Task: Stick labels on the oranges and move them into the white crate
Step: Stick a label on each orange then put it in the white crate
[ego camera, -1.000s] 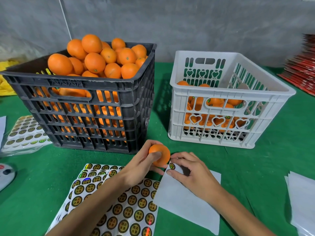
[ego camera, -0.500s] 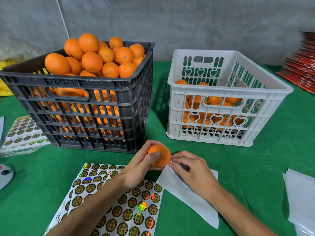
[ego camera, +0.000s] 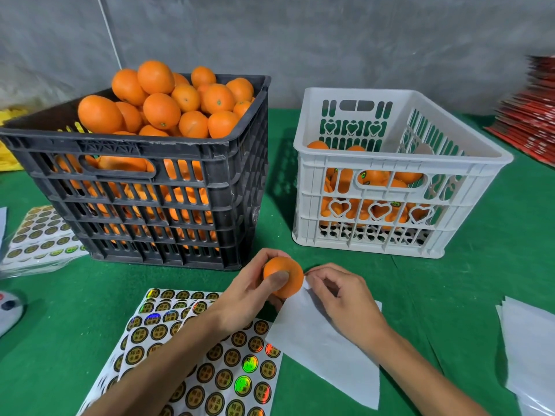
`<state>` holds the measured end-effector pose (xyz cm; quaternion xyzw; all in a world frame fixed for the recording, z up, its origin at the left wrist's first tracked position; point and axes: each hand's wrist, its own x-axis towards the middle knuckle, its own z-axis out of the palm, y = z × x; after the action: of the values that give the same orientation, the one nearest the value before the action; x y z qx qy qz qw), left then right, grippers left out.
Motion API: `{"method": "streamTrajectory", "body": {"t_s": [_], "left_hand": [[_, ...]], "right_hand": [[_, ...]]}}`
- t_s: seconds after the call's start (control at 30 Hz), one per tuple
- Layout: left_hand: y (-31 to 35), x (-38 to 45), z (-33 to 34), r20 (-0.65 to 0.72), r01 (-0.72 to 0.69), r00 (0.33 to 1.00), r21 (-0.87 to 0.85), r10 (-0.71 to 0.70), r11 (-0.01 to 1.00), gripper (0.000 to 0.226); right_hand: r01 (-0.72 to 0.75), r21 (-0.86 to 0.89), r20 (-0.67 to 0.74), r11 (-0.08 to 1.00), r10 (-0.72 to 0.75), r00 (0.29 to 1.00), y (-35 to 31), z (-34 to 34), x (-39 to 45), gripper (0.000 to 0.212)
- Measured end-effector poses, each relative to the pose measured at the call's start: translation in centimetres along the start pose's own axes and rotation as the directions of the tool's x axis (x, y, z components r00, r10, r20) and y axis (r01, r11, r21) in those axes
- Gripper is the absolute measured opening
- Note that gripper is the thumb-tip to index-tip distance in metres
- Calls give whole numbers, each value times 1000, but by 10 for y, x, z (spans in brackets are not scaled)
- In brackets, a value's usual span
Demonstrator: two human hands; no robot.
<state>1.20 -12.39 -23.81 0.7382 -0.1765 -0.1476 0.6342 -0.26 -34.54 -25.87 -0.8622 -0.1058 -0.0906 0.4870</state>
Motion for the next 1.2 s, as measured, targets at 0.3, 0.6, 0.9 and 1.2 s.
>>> {"method": "streamTrajectory", "body": {"t_s": [0.3, 0.6, 0.9, 1.2], "left_hand": [[-8, 5, 3, 42, -54, 998, 173, 48, 983, 48], [-9, 10, 0, -18, -88, 996, 77, 89, 993, 48], [54, 14, -1, -110, -192, 974, 74, 200, 979, 50], [192, 76, -4, -181, -358, 892, 277, 415, 892, 65]], "right_hand": [[276, -336, -251, 900, -368, 895, -24, 4, -9, 14], [398, -147, -99, 905, -414, 905, -27, 5, -8, 33], [411, -625, -116, 664, -599, 792, -77, -5, 16, 63], [275, -723, -329, 634, -665, 670, -169, -73, 93, 60]]}}
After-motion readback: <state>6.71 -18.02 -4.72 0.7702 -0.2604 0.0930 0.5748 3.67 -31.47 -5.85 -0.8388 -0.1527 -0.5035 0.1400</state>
